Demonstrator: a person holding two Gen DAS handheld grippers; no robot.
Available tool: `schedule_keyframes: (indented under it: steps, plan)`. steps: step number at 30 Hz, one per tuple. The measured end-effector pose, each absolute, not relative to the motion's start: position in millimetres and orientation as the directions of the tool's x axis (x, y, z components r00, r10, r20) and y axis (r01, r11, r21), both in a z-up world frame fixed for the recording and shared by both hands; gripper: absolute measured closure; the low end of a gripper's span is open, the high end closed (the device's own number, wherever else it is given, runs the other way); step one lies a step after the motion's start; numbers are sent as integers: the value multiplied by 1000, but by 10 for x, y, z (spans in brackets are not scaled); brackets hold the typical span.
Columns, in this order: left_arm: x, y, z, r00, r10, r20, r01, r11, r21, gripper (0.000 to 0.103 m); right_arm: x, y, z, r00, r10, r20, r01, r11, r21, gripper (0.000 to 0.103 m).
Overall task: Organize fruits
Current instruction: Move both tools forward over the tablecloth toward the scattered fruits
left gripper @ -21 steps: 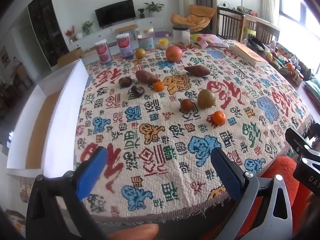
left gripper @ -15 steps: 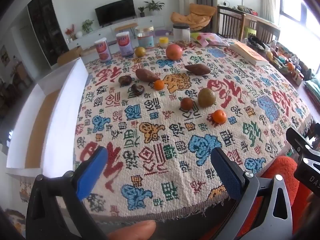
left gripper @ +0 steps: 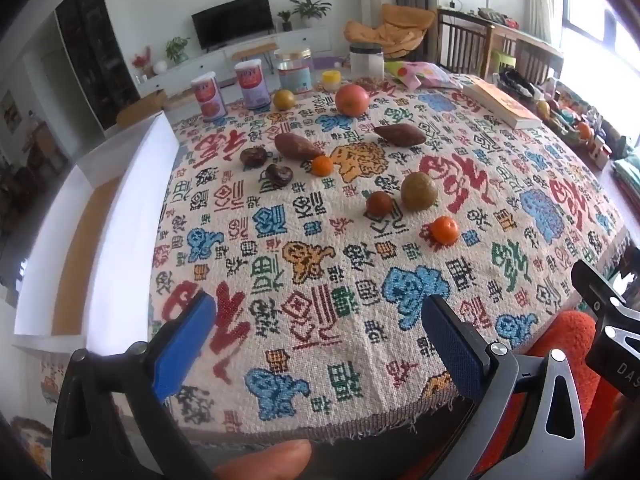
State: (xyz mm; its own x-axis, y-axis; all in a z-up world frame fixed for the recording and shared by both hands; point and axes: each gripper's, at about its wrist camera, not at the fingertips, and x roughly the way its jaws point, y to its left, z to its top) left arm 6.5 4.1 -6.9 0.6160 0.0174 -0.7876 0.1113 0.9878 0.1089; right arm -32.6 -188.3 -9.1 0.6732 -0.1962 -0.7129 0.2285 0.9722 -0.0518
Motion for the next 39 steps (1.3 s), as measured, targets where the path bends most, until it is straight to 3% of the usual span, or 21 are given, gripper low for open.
schedule_keyframes:
  steps: [26, 39]
  plan:
    - [44, 102, -210, 595, 11, -804, 109, 990, 95, 0, -273, -1757, -265, 650, -196, -734, 203, 976, -81, 0]
    - [288, 196, -566, 515, 18, -857, 94, 993, 77, 0, -17, -1683, -504, 612, -201, -765, 200, 975, -96, 0]
